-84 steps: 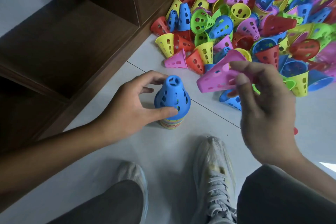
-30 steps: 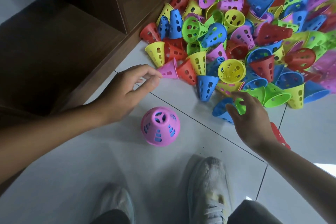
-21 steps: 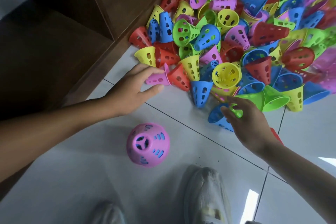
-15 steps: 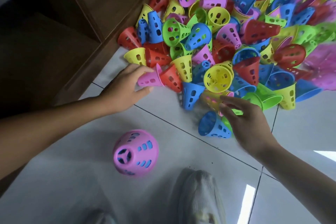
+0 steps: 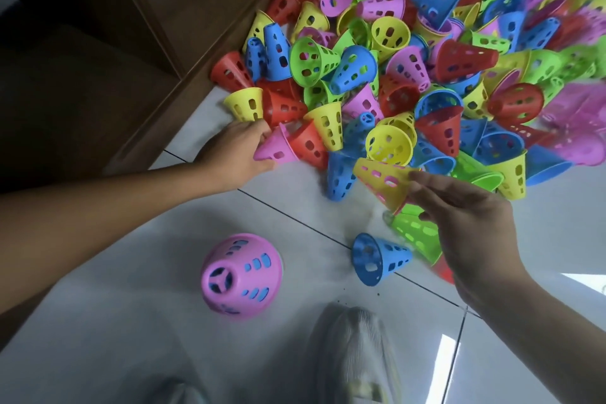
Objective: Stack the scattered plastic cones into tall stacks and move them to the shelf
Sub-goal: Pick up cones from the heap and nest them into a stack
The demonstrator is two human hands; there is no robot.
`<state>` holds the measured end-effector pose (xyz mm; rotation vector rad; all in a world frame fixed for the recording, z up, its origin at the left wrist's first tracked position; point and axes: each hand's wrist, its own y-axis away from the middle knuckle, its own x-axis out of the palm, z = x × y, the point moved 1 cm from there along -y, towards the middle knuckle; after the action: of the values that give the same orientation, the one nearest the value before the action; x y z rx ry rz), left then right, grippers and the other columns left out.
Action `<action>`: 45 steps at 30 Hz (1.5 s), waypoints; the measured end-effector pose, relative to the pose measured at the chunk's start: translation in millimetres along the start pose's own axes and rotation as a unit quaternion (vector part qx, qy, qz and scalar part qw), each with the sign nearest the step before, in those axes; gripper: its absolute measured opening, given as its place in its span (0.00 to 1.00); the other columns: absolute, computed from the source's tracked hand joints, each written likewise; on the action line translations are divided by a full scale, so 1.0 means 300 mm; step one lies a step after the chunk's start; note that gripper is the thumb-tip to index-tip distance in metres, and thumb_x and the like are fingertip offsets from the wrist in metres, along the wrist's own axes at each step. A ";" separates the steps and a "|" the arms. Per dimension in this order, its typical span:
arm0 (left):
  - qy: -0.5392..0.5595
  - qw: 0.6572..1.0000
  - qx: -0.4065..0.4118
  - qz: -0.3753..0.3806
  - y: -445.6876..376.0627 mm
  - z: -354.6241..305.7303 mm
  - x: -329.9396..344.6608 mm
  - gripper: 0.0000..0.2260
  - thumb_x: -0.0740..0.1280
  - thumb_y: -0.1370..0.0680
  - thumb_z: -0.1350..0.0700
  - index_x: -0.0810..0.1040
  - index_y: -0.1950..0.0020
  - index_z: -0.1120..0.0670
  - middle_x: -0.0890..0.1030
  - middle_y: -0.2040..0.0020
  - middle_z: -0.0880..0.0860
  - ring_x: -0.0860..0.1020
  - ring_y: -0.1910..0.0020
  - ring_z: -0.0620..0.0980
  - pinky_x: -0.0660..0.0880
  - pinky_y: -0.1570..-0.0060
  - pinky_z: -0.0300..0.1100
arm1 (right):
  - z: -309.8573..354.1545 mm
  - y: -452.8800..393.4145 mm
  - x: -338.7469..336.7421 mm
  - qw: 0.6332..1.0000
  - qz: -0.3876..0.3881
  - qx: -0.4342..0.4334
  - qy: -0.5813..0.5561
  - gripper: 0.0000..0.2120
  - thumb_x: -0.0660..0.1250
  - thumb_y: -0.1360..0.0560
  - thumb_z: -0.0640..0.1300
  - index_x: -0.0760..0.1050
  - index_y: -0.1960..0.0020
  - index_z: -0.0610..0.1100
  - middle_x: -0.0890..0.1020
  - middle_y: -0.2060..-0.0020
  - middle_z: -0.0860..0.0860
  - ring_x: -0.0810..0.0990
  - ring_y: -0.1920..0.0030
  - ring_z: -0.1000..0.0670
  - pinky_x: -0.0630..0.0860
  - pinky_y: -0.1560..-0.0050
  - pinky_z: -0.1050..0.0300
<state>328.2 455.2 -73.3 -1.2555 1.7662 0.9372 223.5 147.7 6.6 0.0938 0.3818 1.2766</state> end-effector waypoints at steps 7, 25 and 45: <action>0.023 0.999 -0.022 0.028 0.042 -0.010 -0.014 0.14 0.71 0.23 0.47 0.71 0.52 0.54 0.77 0.57 0.54 0.76 0.58 0.57 0.76 0.57 0.55 | 0.028 0.061 0.006 0.998 0.011 0.049 -0.043 0.04 0.75 0.27 0.38 0.85 0.54 0.44 0.87 0.61 0.51 0.80 0.62 0.55 0.76 0.64 0.66; 0.009 0.992 0.050 0.112 0.319 -0.372 -0.813 0.18 0.80 0.30 0.47 0.82 0.44 0.50 0.81 0.58 0.44 0.75 0.66 0.36 0.67 0.67 0.28 | 0.681 0.264 -0.063 0.987 0.162 -0.012 -0.017 0.11 0.67 0.23 0.30 0.74 0.42 0.38 0.81 0.52 0.38 0.85 0.57 0.44 0.85 0.54 0.53; -0.156 0.982 0.036 0.103 0.634 -0.524 -0.576 0.17 0.77 0.31 0.48 0.78 0.53 0.59 0.81 0.52 0.58 0.78 0.52 0.58 0.74 0.56 0.52 | 0.776 0.579 -0.119 0.976 0.158 -0.026 0.146 0.15 0.68 0.22 0.32 0.75 0.36 0.40 0.85 0.55 0.40 0.87 0.60 0.46 0.85 0.59 0.55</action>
<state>159.0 432.7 174.8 -0.8380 1.6817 1.1104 133.0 198.3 280.1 -0.0821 0.6033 1.6201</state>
